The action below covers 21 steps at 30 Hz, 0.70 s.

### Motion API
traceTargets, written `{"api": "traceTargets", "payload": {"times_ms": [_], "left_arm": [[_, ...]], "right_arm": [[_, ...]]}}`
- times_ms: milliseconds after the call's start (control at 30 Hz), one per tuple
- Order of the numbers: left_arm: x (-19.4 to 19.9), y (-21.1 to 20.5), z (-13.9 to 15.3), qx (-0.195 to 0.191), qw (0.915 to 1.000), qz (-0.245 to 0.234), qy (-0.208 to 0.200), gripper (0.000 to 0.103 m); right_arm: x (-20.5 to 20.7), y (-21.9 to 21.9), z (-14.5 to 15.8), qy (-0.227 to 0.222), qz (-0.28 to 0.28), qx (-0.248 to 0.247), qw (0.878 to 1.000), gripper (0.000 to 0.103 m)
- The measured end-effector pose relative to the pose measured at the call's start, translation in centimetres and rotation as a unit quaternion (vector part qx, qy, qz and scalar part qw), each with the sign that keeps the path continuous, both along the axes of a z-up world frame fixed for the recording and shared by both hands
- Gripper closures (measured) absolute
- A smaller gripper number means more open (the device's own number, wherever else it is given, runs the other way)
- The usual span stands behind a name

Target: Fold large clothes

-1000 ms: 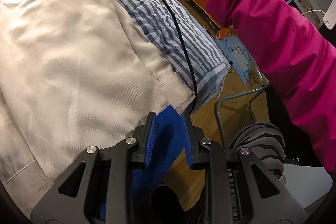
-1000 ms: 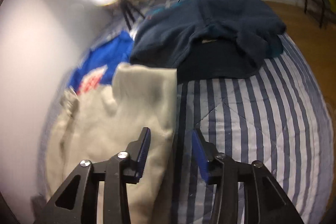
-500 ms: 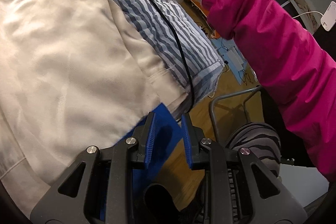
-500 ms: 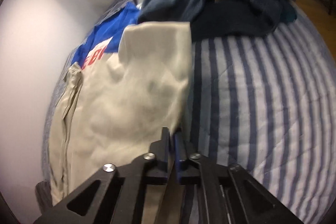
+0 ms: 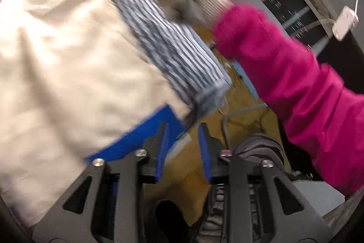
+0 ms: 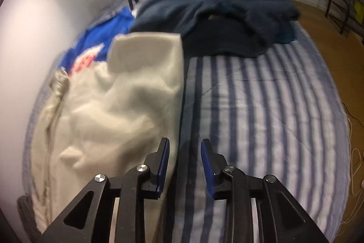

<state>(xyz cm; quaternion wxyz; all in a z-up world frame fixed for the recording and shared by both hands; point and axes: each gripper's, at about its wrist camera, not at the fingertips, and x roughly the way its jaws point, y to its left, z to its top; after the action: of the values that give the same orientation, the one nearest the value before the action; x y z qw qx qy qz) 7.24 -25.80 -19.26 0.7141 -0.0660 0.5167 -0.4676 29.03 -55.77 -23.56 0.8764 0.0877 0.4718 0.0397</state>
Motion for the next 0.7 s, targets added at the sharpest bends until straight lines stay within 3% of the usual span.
{"api": "traceTargets", "payload": {"times_ms": [100, 167, 300, 367, 533, 600, 633, 700], "left_arm": [[2.2, 3.8, 0.5, 0.005, 0.9978, 0.066, -0.004, 0.063], [4.1, 5.3, -0.1, 0.013, 0.9949, 0.099, 0.014, 0.063], [7.4, 6.3, -2.4, -0.019, 0.9847, 0.131, 0.114, 0.063], [8.0, 6.0, -3.4, -0.029, 0.9787, 0.134, 0.152, 0.063], [7.9, 4.6, -5.7, 0.002, 0.9742, 0.138, 0.178, 0.063], [8.1, 4.4, -6.9, -0.002, 0.9720, 0.142, 0.187, 0.063], [8.3, 4.4, -7.4, -0.006, 0.9713, 0.144, 0.190, 0.065], [8.7, 4.5, -8.3, -0.014, 0.9681, 0.149, 0.201, 0.089]], "right_arm": [[-4.5, 0.0, 2.3, -0.021, 0.004, 0.018, 1.000, 0.072], [-8.1, 0.6, 3.2, -0.029, 0.013, 0.029, 0.999, 0.070], [-13.8, 1.2, 2.9, -0.014, 0.022, 0.043, 0.999, 0.064], [-16.5, 1.9, 1.7, 0.006, 0.028, 0.056, 0.998, 0.059], [-21.5, 3.7, -3.6, 0.076, 0.034, 0.082, 0.993, 0.057], [-22.5, 4.0, -5.7, 0.100, 0.028, 0.090, 0.991, 0.057], [-22.6, 4.0, -6.3, 0.105, 0.024, 0.094, 0.990, 0.056], [-23.0, 3.8, -7.1, 0.105, 0.018, 0.113, 0.988, 0.056]]}}
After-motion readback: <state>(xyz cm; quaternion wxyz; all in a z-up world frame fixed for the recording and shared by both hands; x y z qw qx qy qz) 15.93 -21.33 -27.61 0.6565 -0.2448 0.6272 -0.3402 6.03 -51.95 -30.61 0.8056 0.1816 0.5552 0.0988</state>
